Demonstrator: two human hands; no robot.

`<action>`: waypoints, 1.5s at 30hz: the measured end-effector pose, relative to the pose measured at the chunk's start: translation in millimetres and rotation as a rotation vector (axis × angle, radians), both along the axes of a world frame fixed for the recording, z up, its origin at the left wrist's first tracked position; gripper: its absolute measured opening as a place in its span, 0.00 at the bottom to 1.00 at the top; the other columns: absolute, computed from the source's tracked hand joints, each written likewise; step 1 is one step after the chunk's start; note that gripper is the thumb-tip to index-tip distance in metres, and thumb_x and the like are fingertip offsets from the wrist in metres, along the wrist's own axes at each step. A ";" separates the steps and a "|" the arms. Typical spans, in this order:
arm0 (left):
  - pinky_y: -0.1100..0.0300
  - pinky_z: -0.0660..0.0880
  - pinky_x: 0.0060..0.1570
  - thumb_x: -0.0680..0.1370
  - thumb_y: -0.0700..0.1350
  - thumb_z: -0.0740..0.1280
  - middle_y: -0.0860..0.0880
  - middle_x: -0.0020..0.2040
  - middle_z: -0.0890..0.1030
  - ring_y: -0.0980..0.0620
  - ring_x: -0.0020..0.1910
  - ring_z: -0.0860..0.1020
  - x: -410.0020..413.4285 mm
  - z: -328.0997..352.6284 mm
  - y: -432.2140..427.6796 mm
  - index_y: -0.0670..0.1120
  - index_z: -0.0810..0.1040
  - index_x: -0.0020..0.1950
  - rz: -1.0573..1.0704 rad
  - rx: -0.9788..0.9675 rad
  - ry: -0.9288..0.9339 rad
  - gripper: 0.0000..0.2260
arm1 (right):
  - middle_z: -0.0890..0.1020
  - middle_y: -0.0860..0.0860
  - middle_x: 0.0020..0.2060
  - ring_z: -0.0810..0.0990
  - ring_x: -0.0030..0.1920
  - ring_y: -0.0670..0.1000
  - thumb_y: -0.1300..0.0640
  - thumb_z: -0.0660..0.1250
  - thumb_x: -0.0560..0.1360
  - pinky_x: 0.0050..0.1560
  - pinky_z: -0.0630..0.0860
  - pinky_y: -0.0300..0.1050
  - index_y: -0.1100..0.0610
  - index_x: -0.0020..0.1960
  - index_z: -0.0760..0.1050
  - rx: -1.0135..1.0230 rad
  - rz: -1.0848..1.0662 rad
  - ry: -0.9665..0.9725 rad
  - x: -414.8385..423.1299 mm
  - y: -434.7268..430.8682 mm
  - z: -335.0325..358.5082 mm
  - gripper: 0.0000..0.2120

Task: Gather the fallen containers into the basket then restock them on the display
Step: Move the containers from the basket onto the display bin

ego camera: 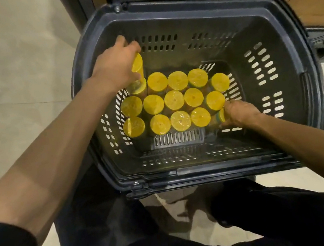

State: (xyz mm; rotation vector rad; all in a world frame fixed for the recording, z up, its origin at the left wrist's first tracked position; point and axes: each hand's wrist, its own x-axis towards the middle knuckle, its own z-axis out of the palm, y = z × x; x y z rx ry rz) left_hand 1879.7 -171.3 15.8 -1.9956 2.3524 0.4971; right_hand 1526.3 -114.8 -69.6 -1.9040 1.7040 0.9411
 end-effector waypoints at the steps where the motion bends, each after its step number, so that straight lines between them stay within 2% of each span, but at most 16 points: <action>1: 0.42 0.74 0.53 0.71 0.48 0.76 0.42 0.63 0.69 0.35 0.56 0.76 -0.2 0.0 0.3 0.49 0.69 0.68 -0.003 0.000 0.002 0.29 | 0.77 0.58 0.59 0.77 0.59 0.58 0.38 0.76 0.67 0.57 0.75 0.53 0.61 0.65 0.69 0.003 0.000 -0.004 -0.4 -0.3 0.5 0.38; 7: 0.46 0.73 0.51 0.70 0.47 0.76 0.42 0.61 0.72 0.37 0.56 0.76 -0.5 1.7 3.7 0.50 0.68 0.67 0.032 0.032 0.052 0.28 | 0.79 0.55 0.55 0.79 0.54 0.56 0.36 0.77 0.64 0.55 0.78 0.51 0.57 0.61 0.72 -0.020 -0.025 -0.043 -1.4 0.8 15.3 0.36; 10: 0.45 0.73 0.52 0.69 0.45 0.77 0.43 0.60 0.72 0.37 0.56 0.76 -8.3 23.0 21.9 0.50 0.70 0.65 0.130 0.056 0.110 0.27 | 0.80 0.56 0.52 0.79 0.51 0.57 0.38 0.77 0.65 0.53 0.78 0.51 0.59 0.56 0.73 -0.028 -0.054 -0.034 -0.2 3.6 53.8 0.32; 12: 0.45 0.73 0.53 0.69 0.46 0.77 0.44 0.60 0.72 0.38 0.56 0.76 -12.8 49.8 39.0 0.51 0.70 0.64 0.212 0.091 0.161 0.27 | 0.79 0.57 0.52 0.80 0.51 0.58 0.37 0.77 0.64 0.51 0.78 0.51 0.59 0.56 0.73 -0.075 -0.112 -0.059 -0.6 8.4 94.7 0.32; 15: 0.47 0.74 0.55 0.69 0.49 0.78 0.43 0.62 0.73 0.40 0.59 0.75 -21.5 106.0 65.2 0.50 0.70 0.65 0.206 0.155 0.250 0.28 | 0.81 0.57 0.51 0.81 0.49 0.59 0.33 0.75 0.64 0.48 0.79 0.50 0.59 0.57 0.74 -0.109 -0.201 -0.089 -2.1 18.6 167.3 0.35; 19: 0.46 0.74 0.60 0.68 0.52 0.78 0.43 0.68 0.71 0.42 0.65 0.73 -27.5 200.0 92.0 0.46 0.69 0.70 0.208 0.188 0.276 0.35 | 0.83 0.53 0.48 0.83 0.46 0.57 0.21 0.67 0.57 0.44 0.81 0.50 0.53 0.55 0.76 -0.199 -0.300 -0.165 1.1 35.0 265.4 0.41; 22: 0.48 0.75 0.54 0.68 0.54 0.78 0.44 0.64 0.74 0.43 0.61 0.75 -33.8 277.5 107.0 0.45 0.69 0.70 0.231 0.198 0.267 0.35 | 0.81 0.52 0.44 0.82 0.43 0.57 0.26 0.72 0.59 0.42 0.81 0.51 0.54 0.53 0.76 -0.279 -0.390 -0.248 10.6 50.2 352.9 0.36; 26: 0.50 0.74 0.54 0.68 0.56 0.77 0.47 0.63 0.74 0.45 0.60 0.75 -48.1 375.0 122.2 0.46 0.71 0.68 0.225 0.203 0.287 0.33 | 0.79 0.54 0.49 0.81 0.45 0.57 0.32 0.74 0.62 0.42 0.80 0.52 0.55 0.57 0.73 -0.356 -0.402 -0.319 14.4 63.0 451.0 0.34; 31: 0.58 0.70 0.50 0.69 0.56 0.76 0.50 0.61 0.73 0.50 0.59 0.73 -79.0 480.2 139.4 0.49 0.71 0.67 0.323 0.118 0.392 0.30 | 0.76 0.49 0.53 0.80 0.48 0.53 0.31 0.73 0.63 0.42 0.77 0.48 0.50 0.61 0.72 -0.424 -0.439 -0.428 0.5 65.9 558.1 0.34; 36: 0.56 0.72 0.53 0.68 0.52 0.79 0.50 0.59 0.73 0.49 0.60 0.73 -127.3 555.9 144.6 0.48 0.73 0.64 0.403 -0.023 0.469 0.28 | 0.74 0.46 0.54 0.77 0.50 0.48 0.34 0.74 0.63 0.45 0.77 0.46 0.47 0.62 0.72 -0.525 -0.444 -0.576 -43.3 59.9 634.1 0.33; 41: 0.54 0.74 0.53 0.67 0.56 0.78 0.52 0.57 0.75 0.50 0.57 0.74 -186.0 603.7 138.9 0.50 0.74 0.65 0.429 -0.138 0.457 0.30 | 0.72 0.45 0.53 0.73 0.53 0.46 0.35 0.74 0.63 0.49 0.75 0.47 0.46 0.64 0.71 -0.624 -0.380 -0.703 -100.3 44.4 687.9 0.34; 45: 0.52 0.74 0.54 0.68 0.56 0.78 0.48 0.59 0.76 0.48 0.57 0.75 -236.6 622.2 126.5 0.48 0.73 0.68 0.433 -0.241 0.436 0.32 | 0.73 0.45 0.55 0.72 0.56 0.46 0.36 0.75 0.64 0.50 0.73 0.43 0.46 0.65 0.71 -0.681 -0.318 -0.771 -147.5 29.2 718.1 0.34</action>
